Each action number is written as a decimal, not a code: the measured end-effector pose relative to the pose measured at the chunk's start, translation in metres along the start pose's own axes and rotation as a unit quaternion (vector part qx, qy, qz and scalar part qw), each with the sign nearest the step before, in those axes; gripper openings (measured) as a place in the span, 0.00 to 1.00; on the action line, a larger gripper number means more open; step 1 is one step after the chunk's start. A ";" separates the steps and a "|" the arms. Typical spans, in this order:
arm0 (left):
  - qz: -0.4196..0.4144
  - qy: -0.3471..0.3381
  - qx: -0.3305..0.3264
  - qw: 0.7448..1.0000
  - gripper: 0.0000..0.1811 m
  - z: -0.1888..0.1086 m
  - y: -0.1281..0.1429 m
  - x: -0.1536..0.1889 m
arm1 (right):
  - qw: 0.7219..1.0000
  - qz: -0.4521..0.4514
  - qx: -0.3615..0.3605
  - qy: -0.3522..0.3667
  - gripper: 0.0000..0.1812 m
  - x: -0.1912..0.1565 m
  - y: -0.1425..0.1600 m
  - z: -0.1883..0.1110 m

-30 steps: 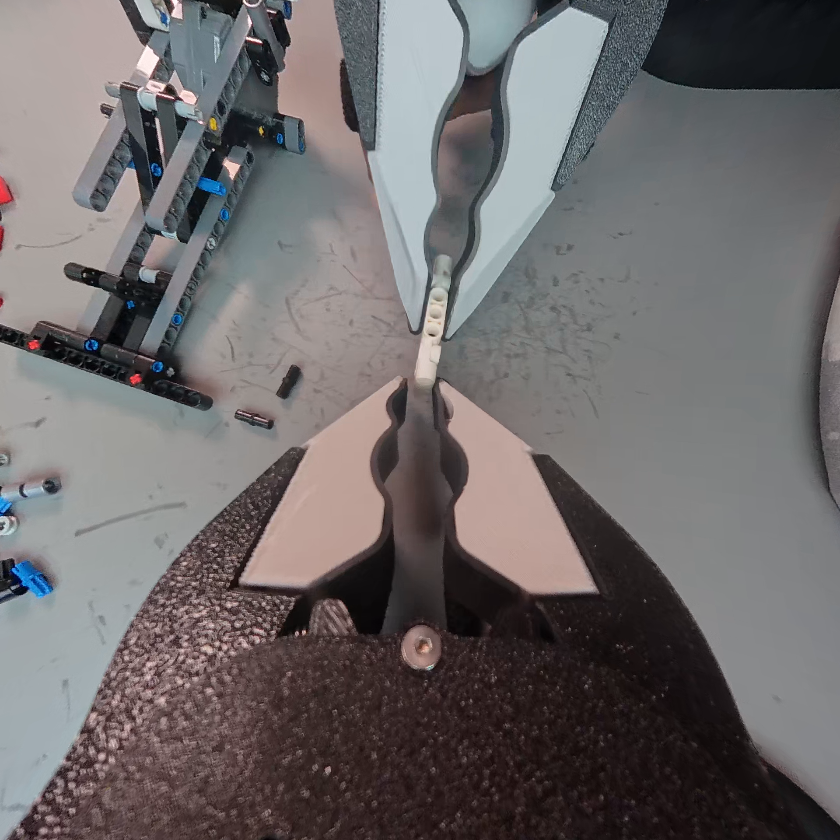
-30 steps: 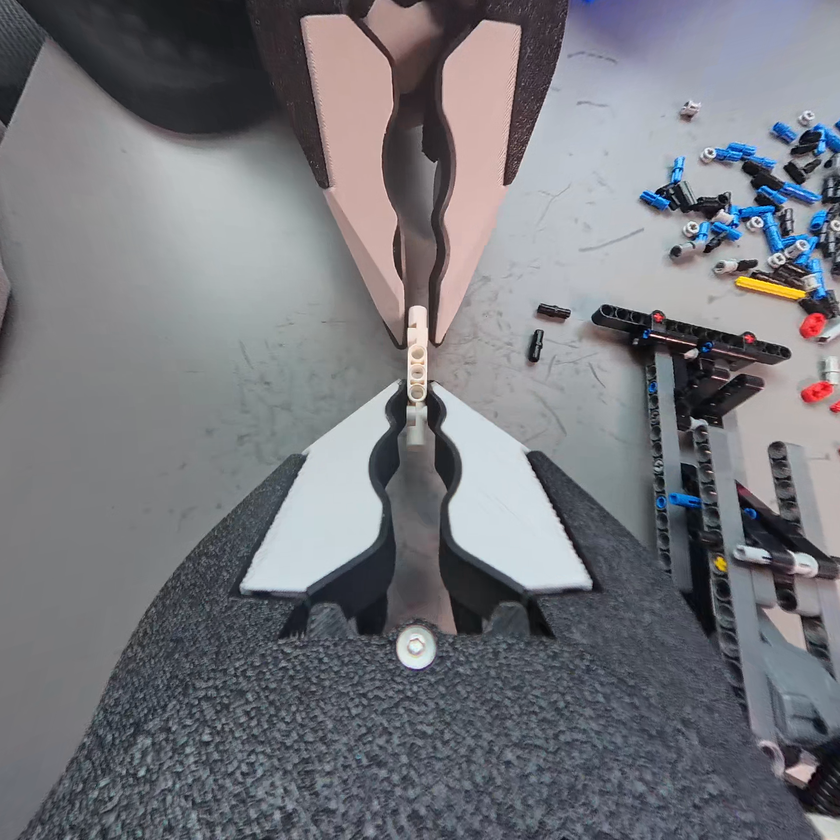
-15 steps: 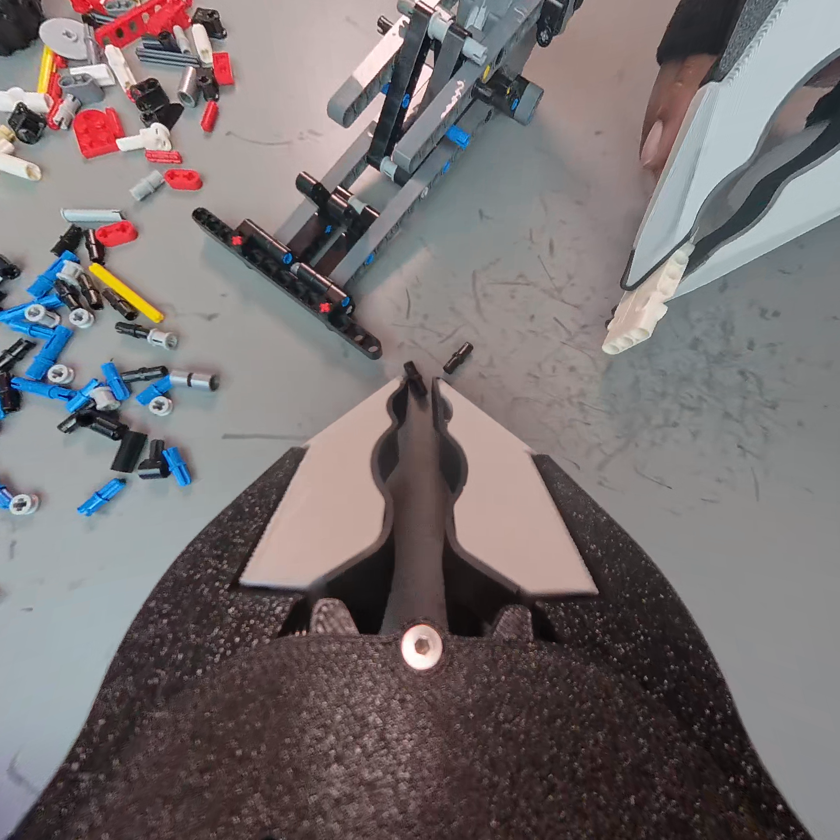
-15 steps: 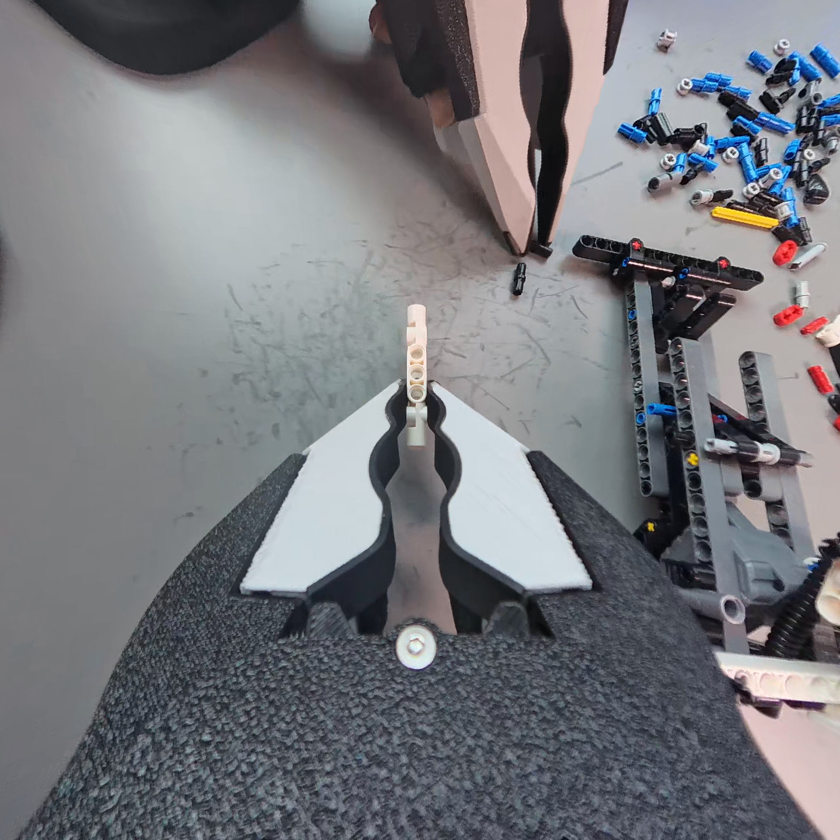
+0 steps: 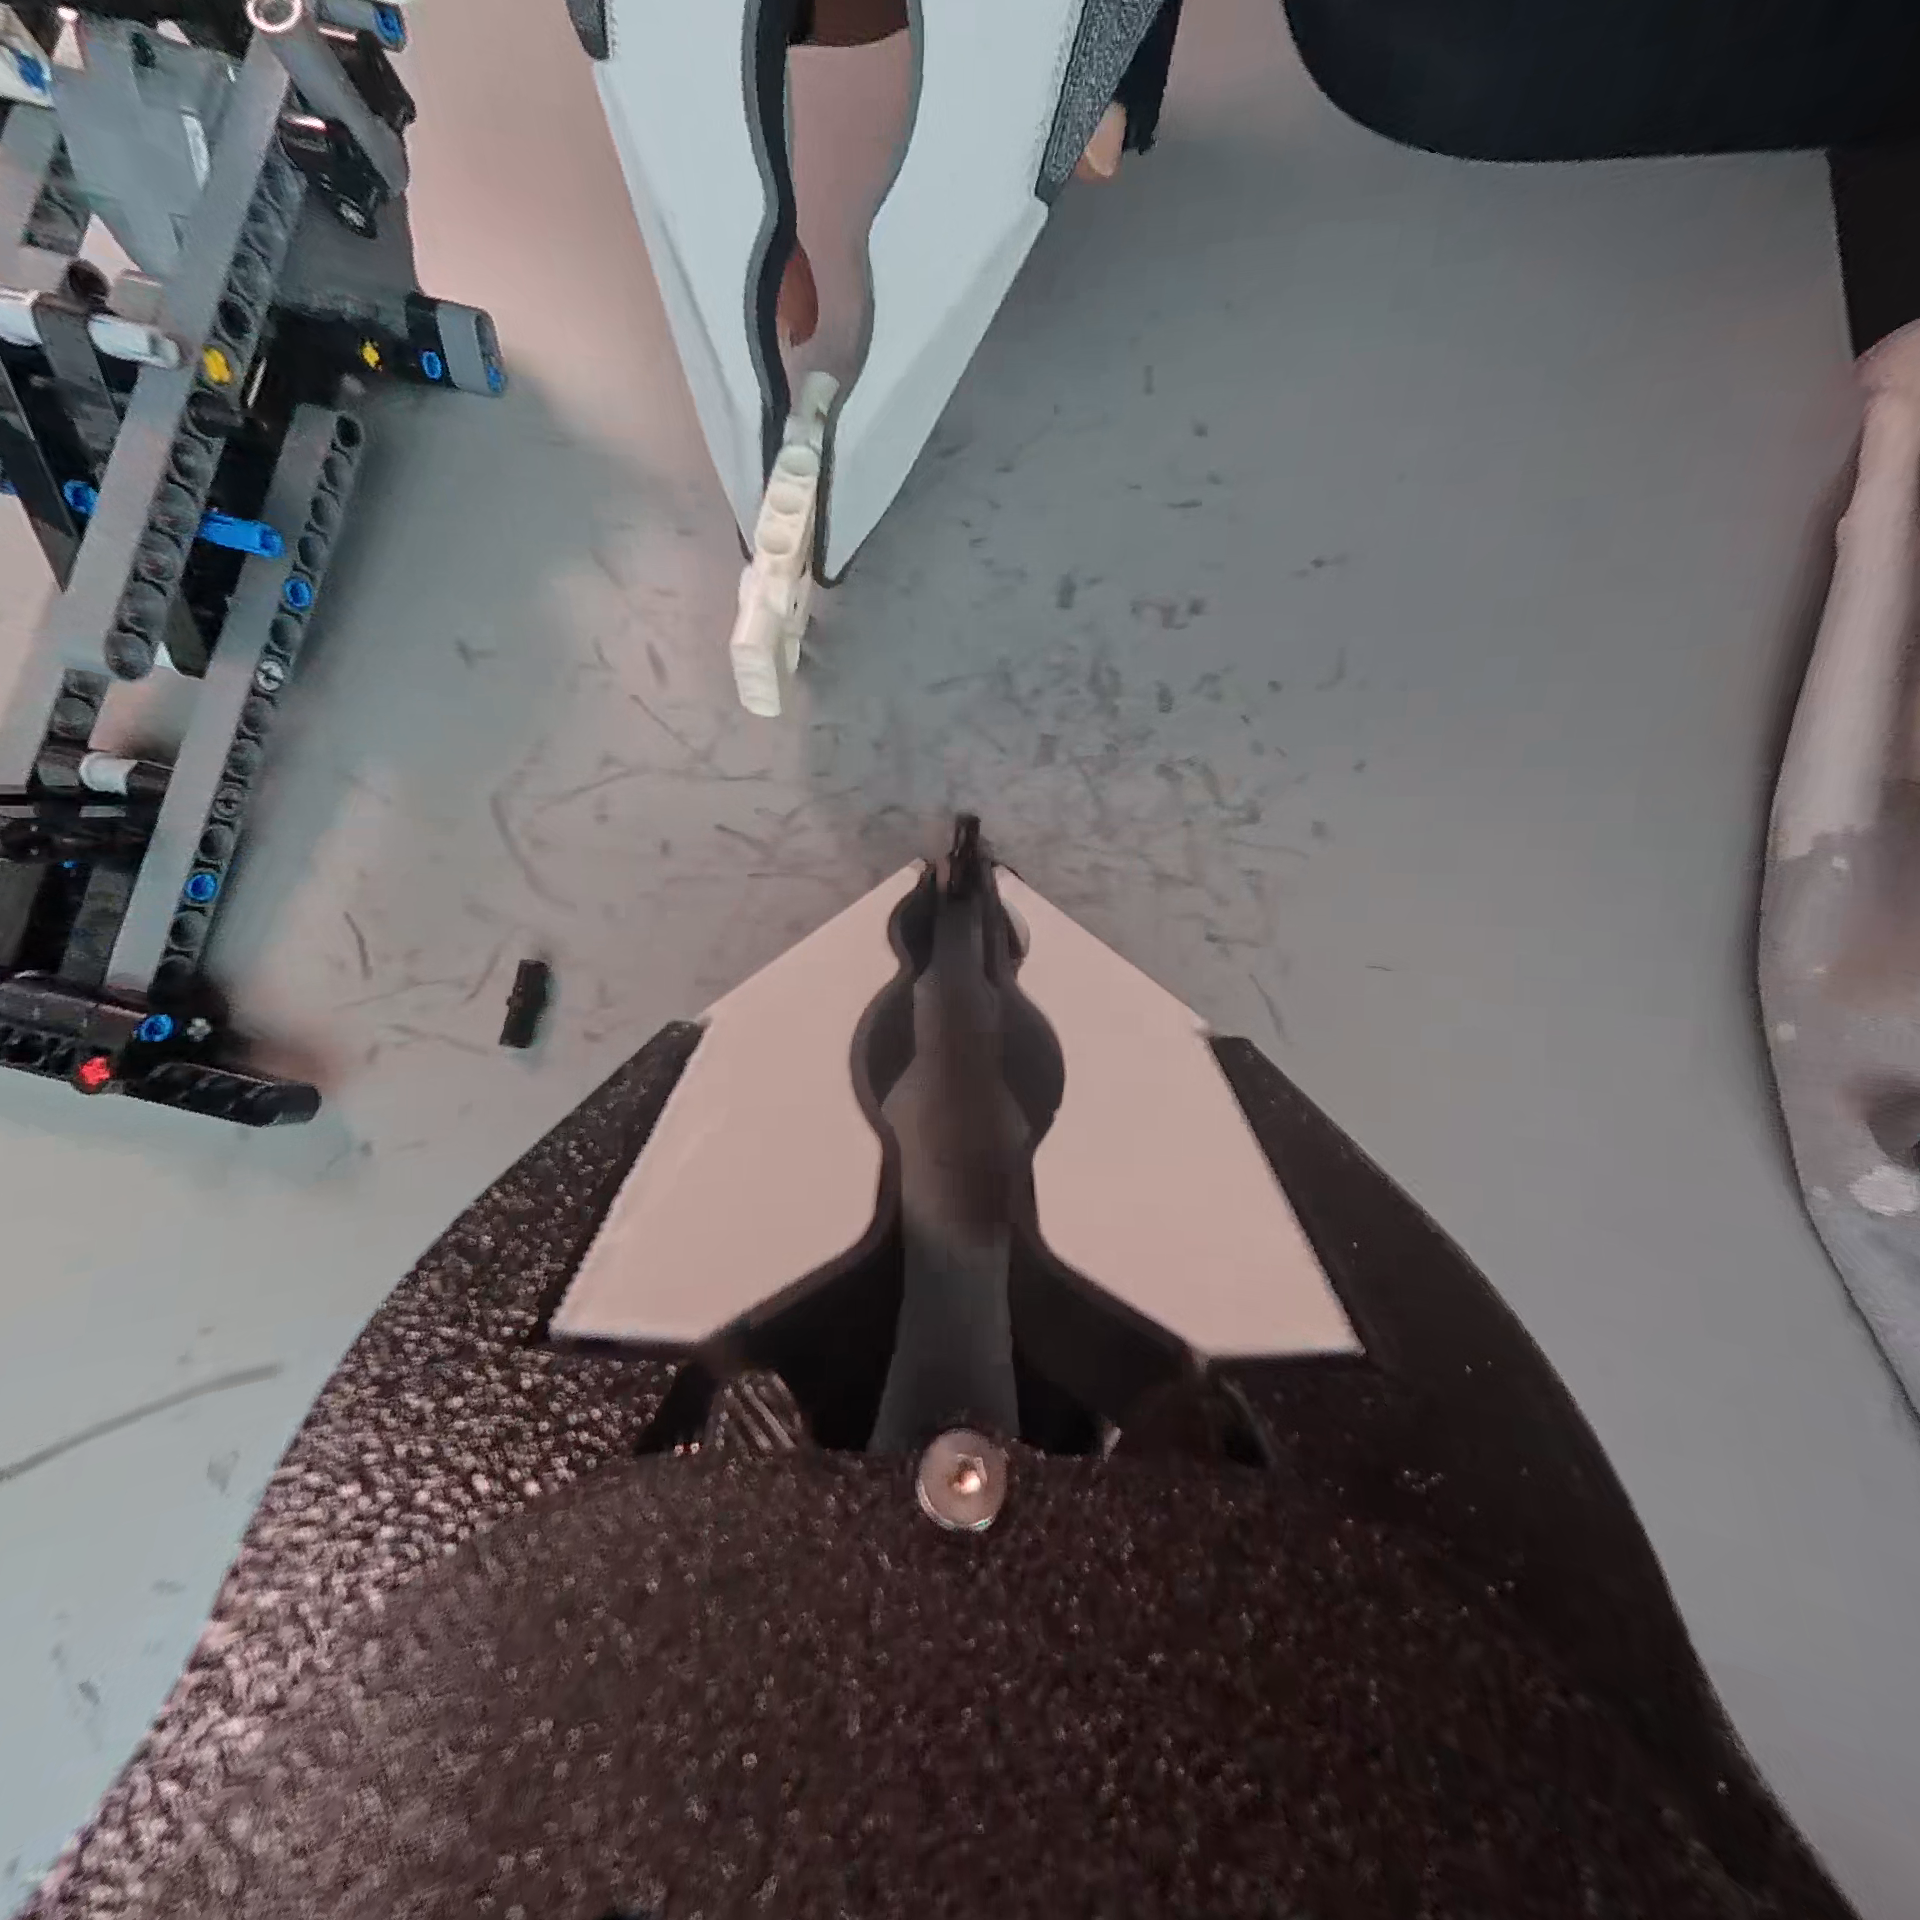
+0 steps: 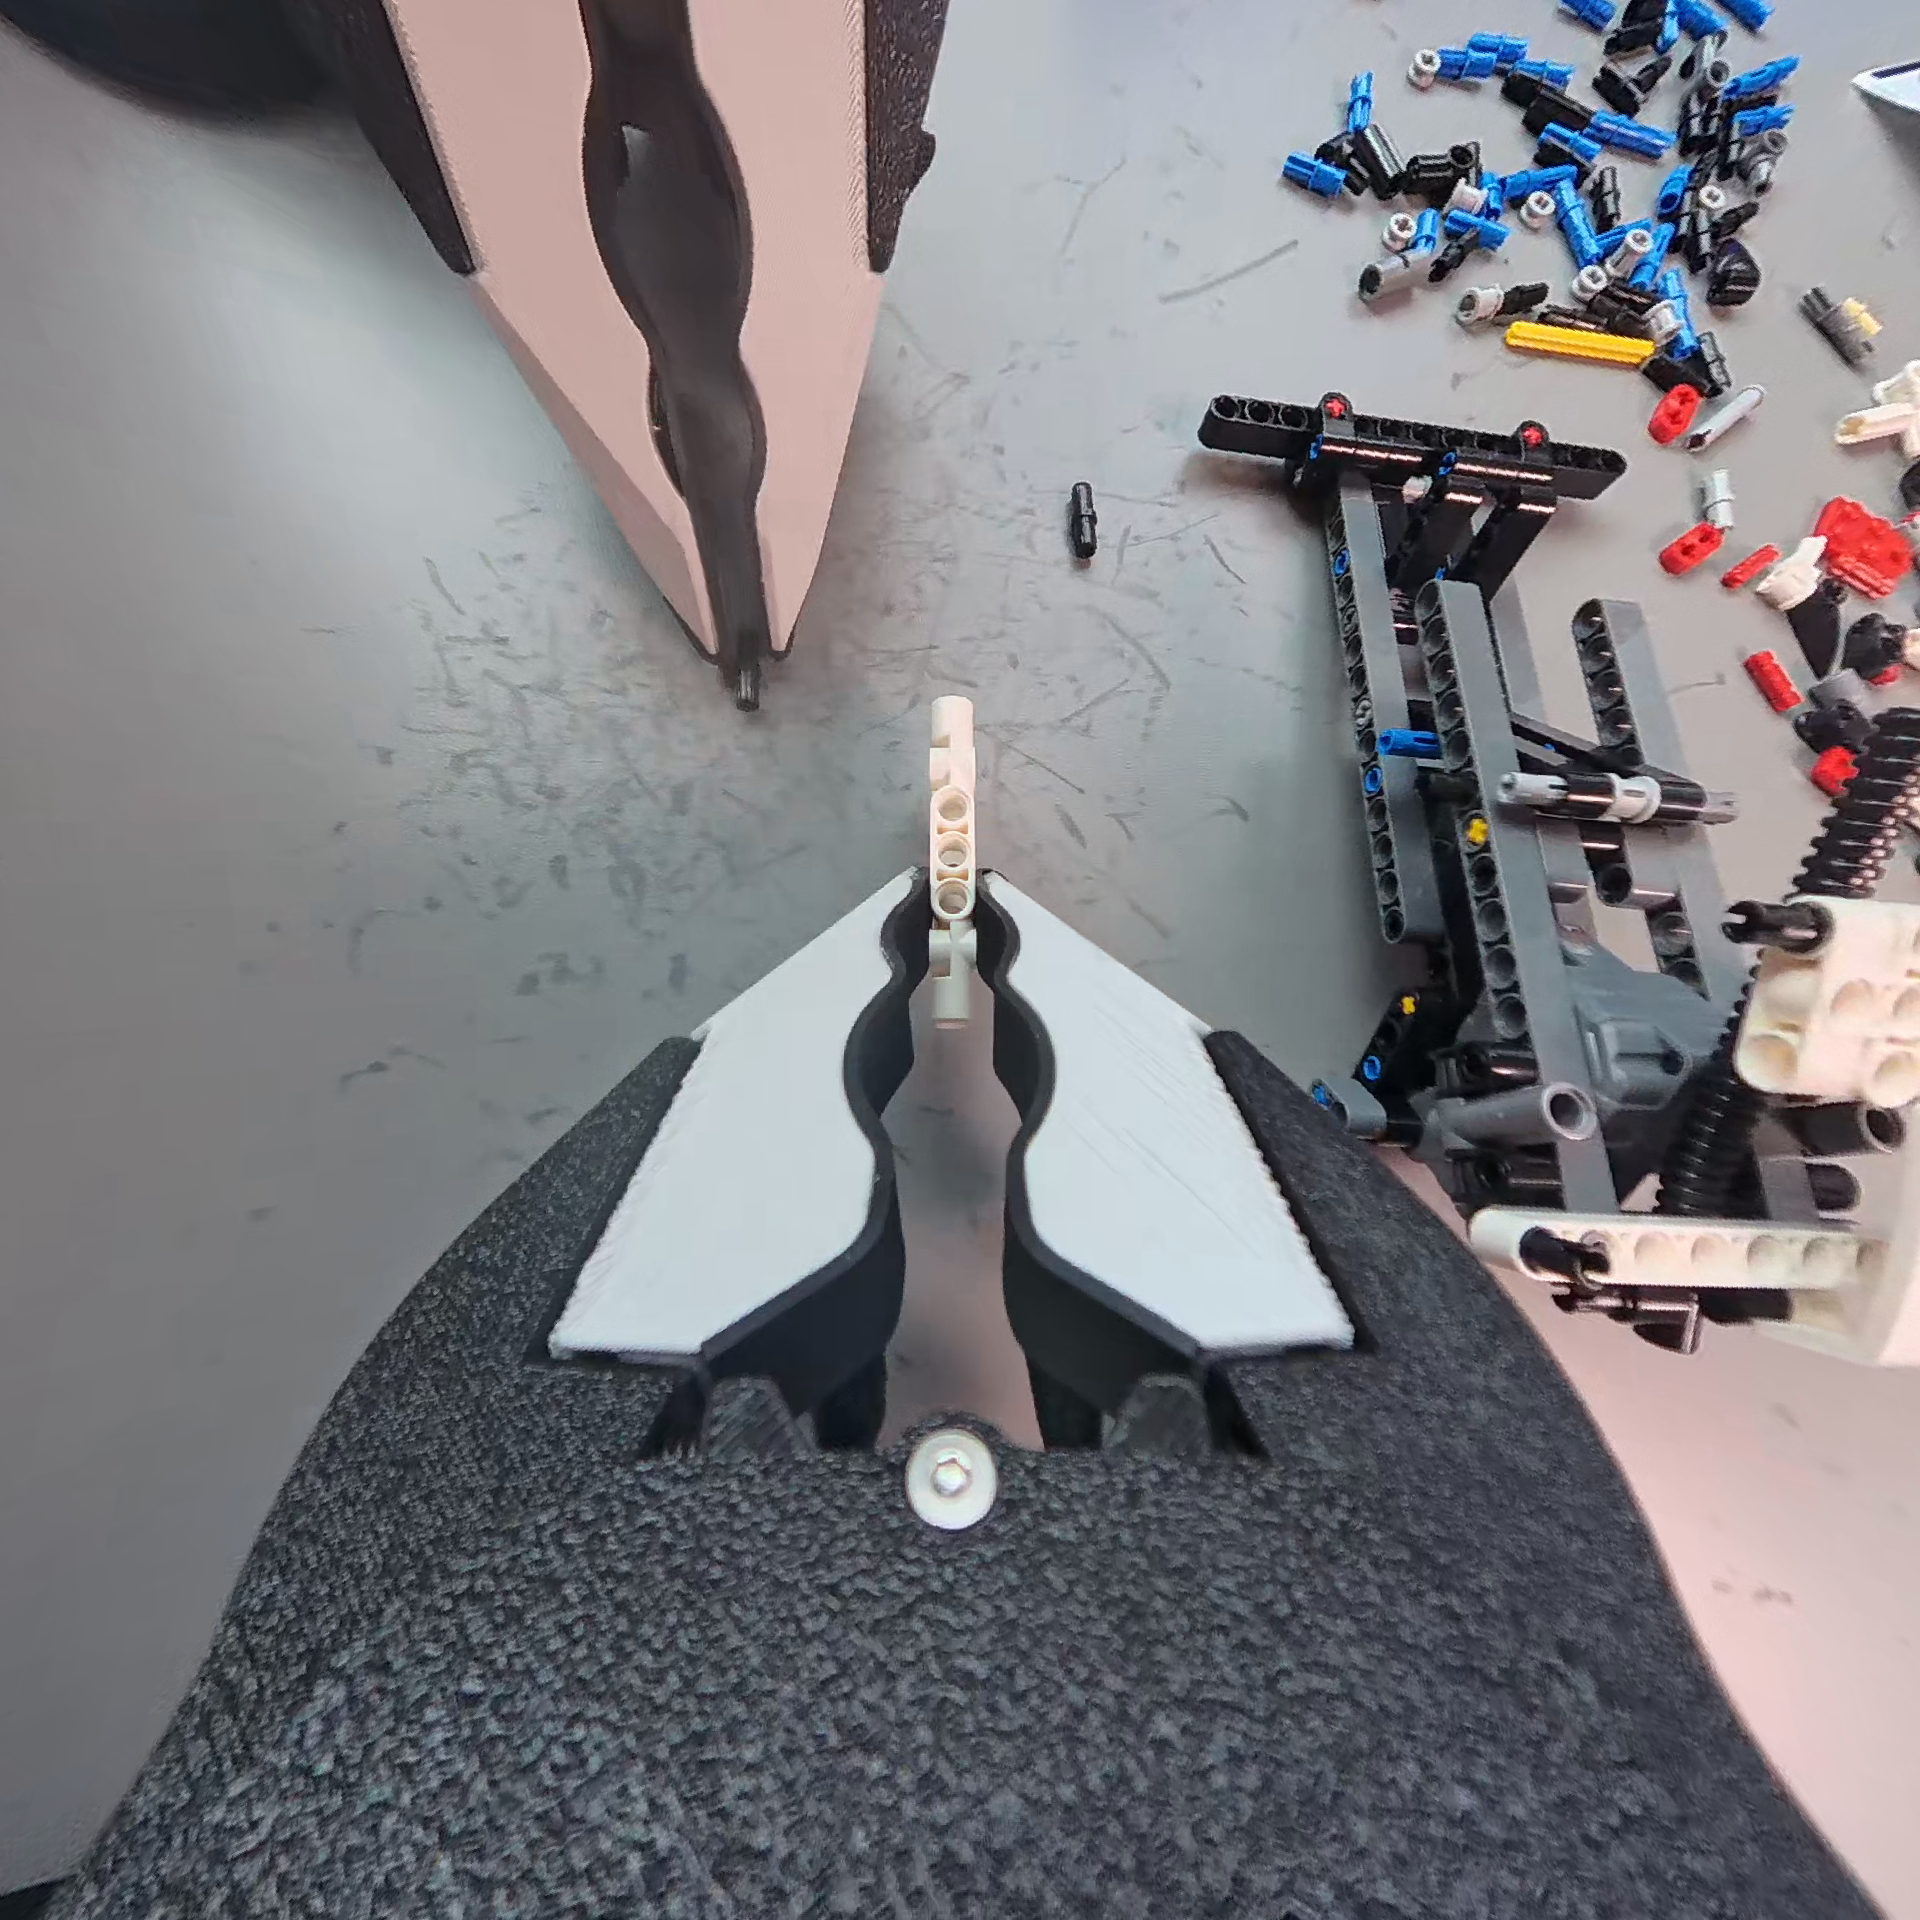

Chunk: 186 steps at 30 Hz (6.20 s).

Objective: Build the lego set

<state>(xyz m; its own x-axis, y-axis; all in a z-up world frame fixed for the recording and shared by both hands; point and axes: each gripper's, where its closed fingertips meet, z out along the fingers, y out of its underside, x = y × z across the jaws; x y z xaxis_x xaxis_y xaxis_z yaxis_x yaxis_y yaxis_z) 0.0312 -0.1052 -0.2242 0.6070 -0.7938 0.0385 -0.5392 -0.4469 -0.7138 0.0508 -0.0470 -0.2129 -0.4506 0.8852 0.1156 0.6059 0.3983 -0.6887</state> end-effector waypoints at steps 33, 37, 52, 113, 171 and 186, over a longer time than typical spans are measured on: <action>-0.028 -0.021 0.083 0.996 0.16 -0.011 -0.028 -0.015 | 0.998 -0.006 0.023 -0.058 0.04 -0.021 -0.009 0.002; -0.006 -0.025 0.040 0.999 0.07 0.007 -0.021 -0.013 | 0.997 -0.017 0.024 -0.066 0.04 -0.024 -0.015 0.011; -0.016 -0.032 0.018 0.999 0.07 0.004 -0.007 -0.015 | 0.998 -0.013 -0.017 -0.059 0.09 -0.049 -0.008 0.009; -0.205 0.310 0.353 0.858 0.01 -0.093 -0.098 0.043 | 0.950 -0.122 0.287 0.016 0.04 -0.059 -0.123 -0.065; -0.011 0.009 0.025 1.000 0.12 0.004 -0.012 -0.022 | 0.994 -0.078 -0.044 -0.067 0.03 -0.018 -0.048 -0.004; -0.019 0.001 0.045 0.999 0.04 -0.004 -0.019 -0.012 | 0.986 -0.067 -0.121 -0.097 0.03 -0.021 -0.044 0.002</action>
<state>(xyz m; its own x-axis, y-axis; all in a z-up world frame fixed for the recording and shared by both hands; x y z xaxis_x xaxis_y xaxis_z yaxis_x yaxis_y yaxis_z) 0.0322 -0.0890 -0.2088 0.6249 -0.7778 0.0667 -0.4621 -0.4375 -0.7714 0.0325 -0.0838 -0.1865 -0.6406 0.7669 0.0384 0.6598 0.5753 -0.4834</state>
